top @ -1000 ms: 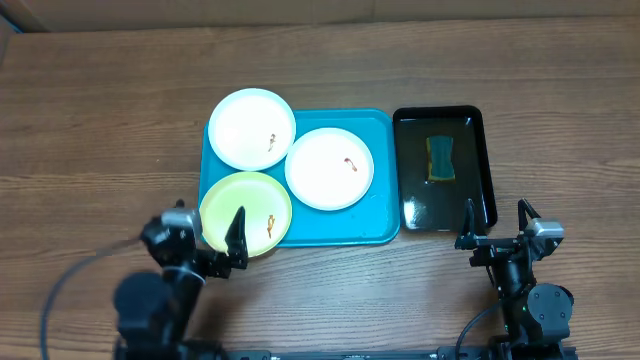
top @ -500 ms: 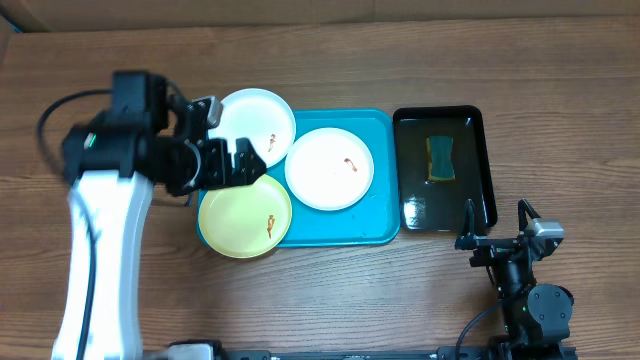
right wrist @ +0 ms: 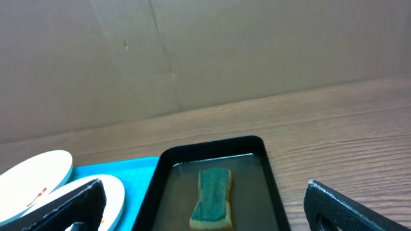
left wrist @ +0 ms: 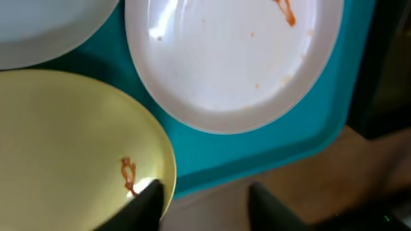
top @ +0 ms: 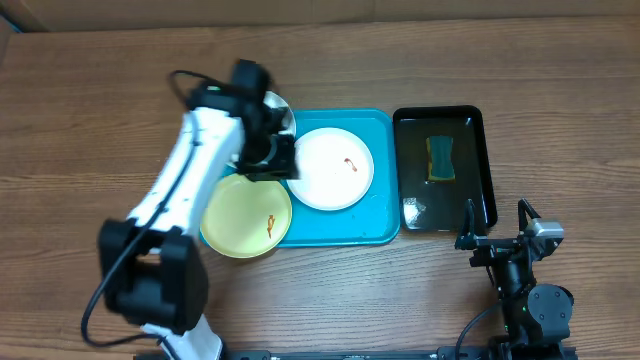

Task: Clean dirty plates on tray and stack at the side
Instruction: 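Reach the left gripper to the right white plate's rim and grasp it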

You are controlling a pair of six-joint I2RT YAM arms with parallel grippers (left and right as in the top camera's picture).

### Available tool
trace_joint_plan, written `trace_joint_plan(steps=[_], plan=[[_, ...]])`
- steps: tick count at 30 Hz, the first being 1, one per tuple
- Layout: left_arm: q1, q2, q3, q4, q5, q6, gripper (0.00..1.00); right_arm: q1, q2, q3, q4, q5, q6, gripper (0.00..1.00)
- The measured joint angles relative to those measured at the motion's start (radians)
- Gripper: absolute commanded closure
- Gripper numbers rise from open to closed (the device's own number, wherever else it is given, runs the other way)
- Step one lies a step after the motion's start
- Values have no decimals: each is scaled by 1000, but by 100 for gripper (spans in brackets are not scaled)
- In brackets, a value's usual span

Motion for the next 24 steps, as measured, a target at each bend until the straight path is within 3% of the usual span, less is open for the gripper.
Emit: trace_joint_plan(steps=[12, 18, 24], plan=[[-58, 166, 0, 89, -173, -109, 43, 0, 0, 0, 0, 0, 0, 0], [-58, 212, 0, 122, -186, -120, 58, 0, 0, 0, 0, 0, 0, 0], [-58, 217, 0, 139, -233, -125, 59, 0, 0, 0, -1, 0, 0, 0]])
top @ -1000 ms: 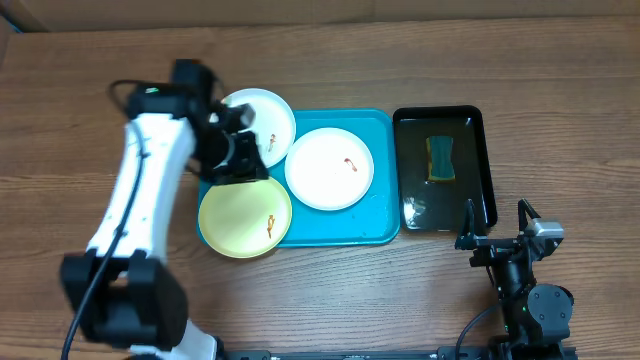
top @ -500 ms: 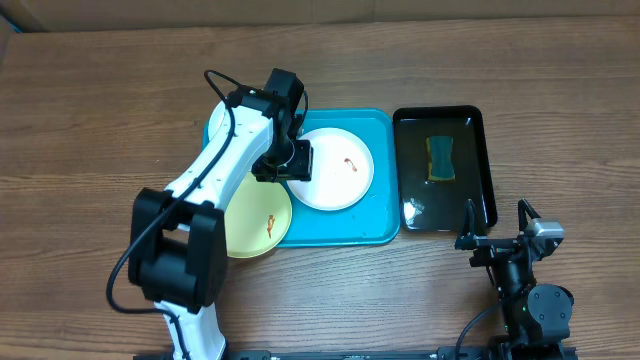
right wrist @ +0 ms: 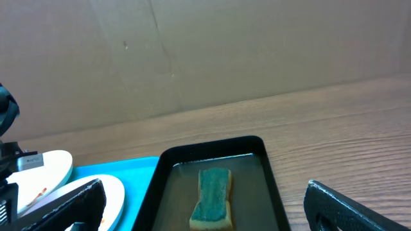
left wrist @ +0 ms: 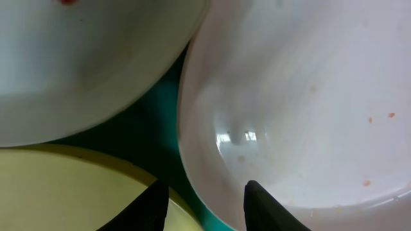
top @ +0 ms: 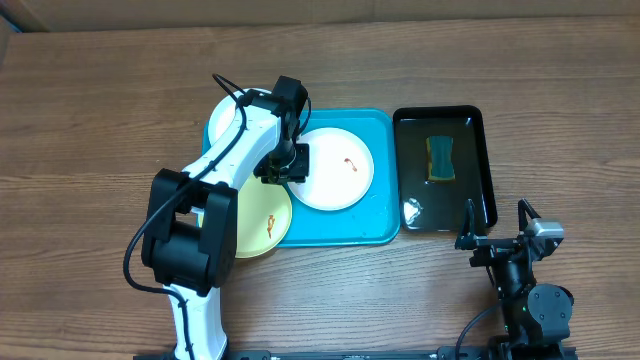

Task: Clean dirty plates on tray and stack at the side
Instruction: 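Reach the left gripper to the right white plate's rim and grasp it, then move the right gripper to the black tray and grasp the sponge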

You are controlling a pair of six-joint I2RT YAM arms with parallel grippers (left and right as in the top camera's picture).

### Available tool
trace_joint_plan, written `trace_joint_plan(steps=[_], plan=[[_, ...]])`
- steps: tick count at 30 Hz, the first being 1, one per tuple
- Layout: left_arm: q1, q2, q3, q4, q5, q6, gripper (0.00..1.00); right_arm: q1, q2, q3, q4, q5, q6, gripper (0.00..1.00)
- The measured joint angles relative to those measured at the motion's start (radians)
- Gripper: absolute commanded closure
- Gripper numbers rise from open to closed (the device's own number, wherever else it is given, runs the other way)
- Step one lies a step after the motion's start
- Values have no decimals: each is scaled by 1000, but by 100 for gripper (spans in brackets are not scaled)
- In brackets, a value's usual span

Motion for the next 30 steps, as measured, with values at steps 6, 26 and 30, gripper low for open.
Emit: trace_joint_plan(steps=[6, 26, 30], plan=[[6, 8, 0, 79, -8, -3, 60, 0, 0, 0, 0, 0, 0, 0], [6, 8, 0, 59, 14, -10, 70, 0, 0, 10, 2, -76, 1, 0], [6, 8, 0, 59, 14, -10, 66, 0, 56, 137, -166, -99, -1, 0]])
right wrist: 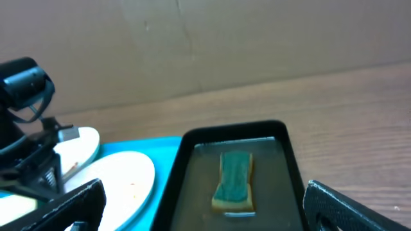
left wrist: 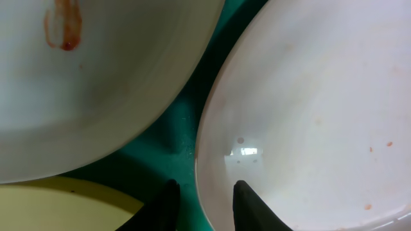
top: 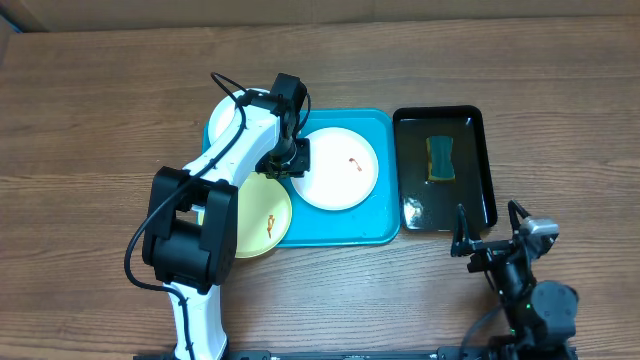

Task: Clean dirty plates on tray and stack at the side
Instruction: 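Move the right gripper to the black tray and grasp the sponge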

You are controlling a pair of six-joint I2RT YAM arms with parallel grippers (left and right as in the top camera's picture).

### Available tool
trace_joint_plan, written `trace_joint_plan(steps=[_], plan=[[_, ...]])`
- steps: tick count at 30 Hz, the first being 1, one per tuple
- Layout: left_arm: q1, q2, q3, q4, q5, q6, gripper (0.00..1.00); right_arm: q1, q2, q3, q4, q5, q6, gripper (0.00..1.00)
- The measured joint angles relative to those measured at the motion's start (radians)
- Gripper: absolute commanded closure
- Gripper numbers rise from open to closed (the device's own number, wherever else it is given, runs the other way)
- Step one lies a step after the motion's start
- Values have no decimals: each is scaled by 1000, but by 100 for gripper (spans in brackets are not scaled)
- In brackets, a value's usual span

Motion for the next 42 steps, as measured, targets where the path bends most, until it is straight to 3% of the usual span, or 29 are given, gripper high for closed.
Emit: trace_joint_plan(steps=[7, 9, 10, 17, 18, 20, 34, 42], plan=[[0, 0, 0, 0, 0, 0, 45, 0, 392, 612, -328, 0, -35, 0], [0, 0, 0, 1, 0, 0, 27, 0, 535, 777, -486, 0, -40, 0], [0, 0, 0, 1, 0, 1, 0, 0, 615, 857, -560, -1, -40, 0], [0, 0, 0, 3, 0, 0, 0, 0, 1072, 1173, -883, -57, -47, 1], [0, 0, 0, 2, 0, 0, 0, 0, 1122, 1190, -902, -69, -47, 9], [0, 0, 0, 3, 0, 0, 0, 0, 1177, 1196, -909, -78, -48, 20], [0, 0, 0, 2, 0, 0, 0, 0, 1660, 1198, -828, -79, -50, 16], [0, 0, 0, 3, 0, 0, 0, 0, 1788, 1186, -738, -79, -51, 21]])
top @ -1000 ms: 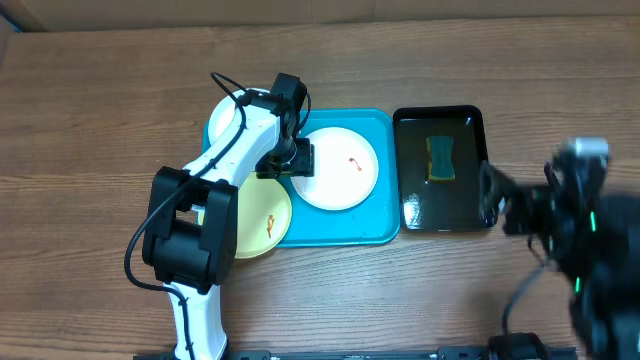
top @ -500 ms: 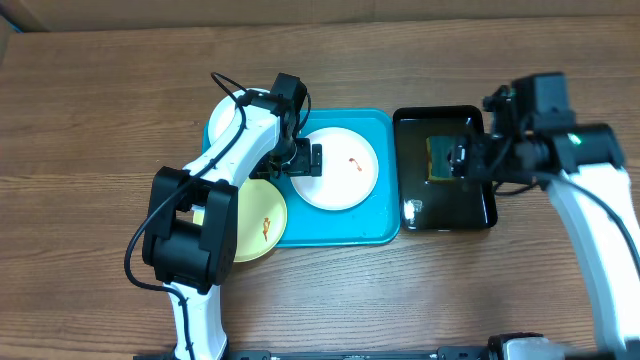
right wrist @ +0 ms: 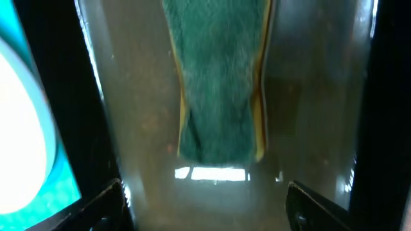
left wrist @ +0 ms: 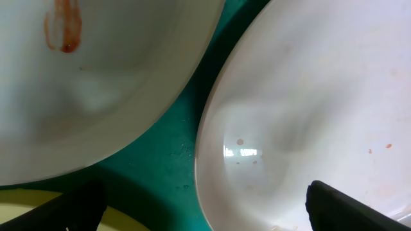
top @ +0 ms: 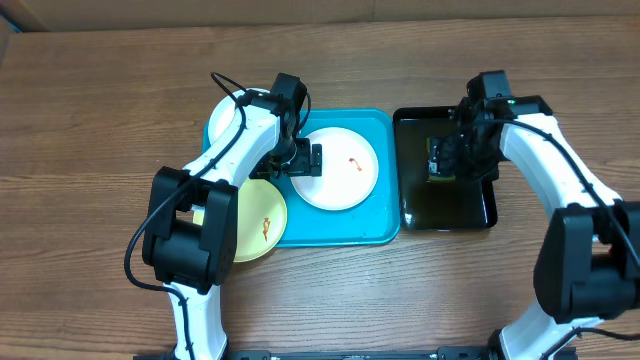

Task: Clean dirty plates on tray and stack at the side
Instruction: 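Move the right gripper to the black tray and grasp the sponge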

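Three dirty plates are on the teal tray (top: 345,228). A white plate (top: 345,170) with a red smear lies in the middle, another white plate (top: 225,118) with a stain (left wrist: 62,29) at the back left, and a yellow plate (top: 255,222) at the front left. My left gripper (top: 303,160) stands wide open and low at the middle plate's left rim (left wrist: 205,160), holding nothing. My right gripper (top: 447,160) is open just above the green sponge (right wrist: 218,83), which lies in the water of the black tray (top: 480,205).
The black tray's walls (right wrist: 54,96) rise close on both sides of my right fingers. The yellow plate overhangs the teal tray's front left corner onto the wooden table (top: 100,150). A cardboard wall runs along the back.
My left gripper's jaws, close together astride the middle plate's rim, now stand wide open at the same spot. My right arm has moved from the table's front right to over the sponge.
My left gripper was open above the yellow plate and the tray's front. Then it was low at the middle white plate's left rim, then narrowed there with the plate slightly further right. Now it is wide open. My right arm was parked, tilted slightly, and now hangs over the sponge.
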You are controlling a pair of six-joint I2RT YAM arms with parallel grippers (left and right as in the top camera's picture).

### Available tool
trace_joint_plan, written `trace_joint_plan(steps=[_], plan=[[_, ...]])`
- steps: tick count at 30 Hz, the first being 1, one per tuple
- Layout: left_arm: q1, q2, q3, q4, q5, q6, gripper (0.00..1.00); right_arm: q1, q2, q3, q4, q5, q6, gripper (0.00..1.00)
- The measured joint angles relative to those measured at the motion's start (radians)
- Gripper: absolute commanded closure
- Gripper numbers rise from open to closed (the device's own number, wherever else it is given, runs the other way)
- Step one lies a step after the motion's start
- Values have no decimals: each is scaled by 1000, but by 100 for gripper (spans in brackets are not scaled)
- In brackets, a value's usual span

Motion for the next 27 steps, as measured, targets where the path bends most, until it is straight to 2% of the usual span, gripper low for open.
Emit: trace_joint_plan(steps=[4, 7, 10, 12, 13, 17, 19, 21, 22, 24, 26, 27], plan=[[0, 0, 0, 0, 0, 0, 0, 6, 16, -19, 42, 0, -1, 28], [0, 0, 0, 0, 0, 0, 0, 18, 18, -35, 69, 0, 2, 24], [0, 0, 0, 0, 0, 0, 0, 31, 18, -74, 145, 0, 1, 25], [0, 0, 0, 0, 0, 0, 0, 34, 18, -107, 187, 2, -2, 36], [0, 0, 0, 0, 0, 0, 0, 34, 18, -125, 205, 2, -6, 53], [0, 0, 0, 0, 0, 0, 0, 32, 18, -162, 224, 4, -1, 90], [0, 0, 0, 0, 0, 0, 0, 33, 18, -164, 224, 4, -4, 94], [0, 0, 0, 0, 0, 0, 0, 33, 18, -164, 223, 3, 0, 91], [0, 0, 0, 0, 0, 0, 0, 32, 18, -164, 221, 4, 3, 83], [0, 0, 0, 0, 0, 0, 0, 33, 18, -162, 203, 3, 6, 56], [0, 0, 0, 0, 0, 0, 0, 32, 19, -148, 156, 3, 6, 43], [0, 0, 0, 0, 0, 0, 0, 32, 19, -135, 134, 4, 7, 41]])
